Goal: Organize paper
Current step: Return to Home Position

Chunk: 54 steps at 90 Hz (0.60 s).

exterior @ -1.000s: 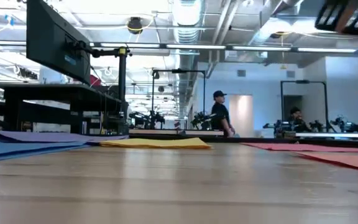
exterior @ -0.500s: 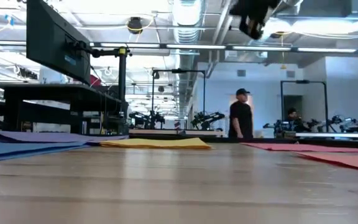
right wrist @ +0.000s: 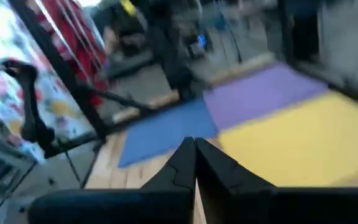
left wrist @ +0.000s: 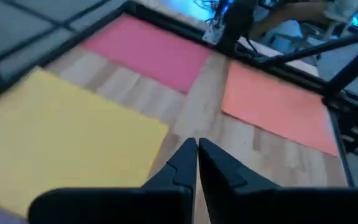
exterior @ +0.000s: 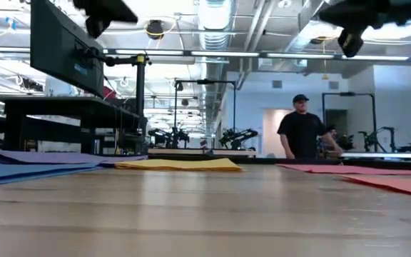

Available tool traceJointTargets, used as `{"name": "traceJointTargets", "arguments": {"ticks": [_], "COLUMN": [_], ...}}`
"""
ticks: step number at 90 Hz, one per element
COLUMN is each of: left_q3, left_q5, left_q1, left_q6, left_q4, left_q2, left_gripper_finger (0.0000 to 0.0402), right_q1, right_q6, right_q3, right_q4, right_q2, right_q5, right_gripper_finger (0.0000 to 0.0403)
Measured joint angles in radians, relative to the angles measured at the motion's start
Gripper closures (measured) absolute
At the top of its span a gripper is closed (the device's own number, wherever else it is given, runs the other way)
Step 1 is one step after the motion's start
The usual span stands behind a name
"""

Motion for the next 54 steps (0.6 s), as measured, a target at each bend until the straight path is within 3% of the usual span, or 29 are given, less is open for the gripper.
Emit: {"name": "traceJointTargets", "arguments": {"ticks": [14,42,54], "left_q3": [-0.018,-0.020,-0.020], "left_q5": [0.002,0.001,-0.003], "left_q1": [0.000,-0.005,-0.005], "left_q6": [-0.010,-0.059,-0.069], "left_q4": [0.000,-0.013,-0.008], "left_q2": [0.019,0.057,0.056], "left_gripper_finger": [0.0402,0.0402,0.0402], "right_q1": [0.000,0.021,0.029], "right_q6": [-0.005,-0.044,-0.061], "right_q3": [-0.196,-0.397,-0.397], "right_q4": [0.241,0.274,0.186], "right_q2": [-0.062,-0.173,-0.226], "right_q5": [0.000,0.002,0.004], "right_gripper_finger": [0.0403,0.0403,0.0403]}}
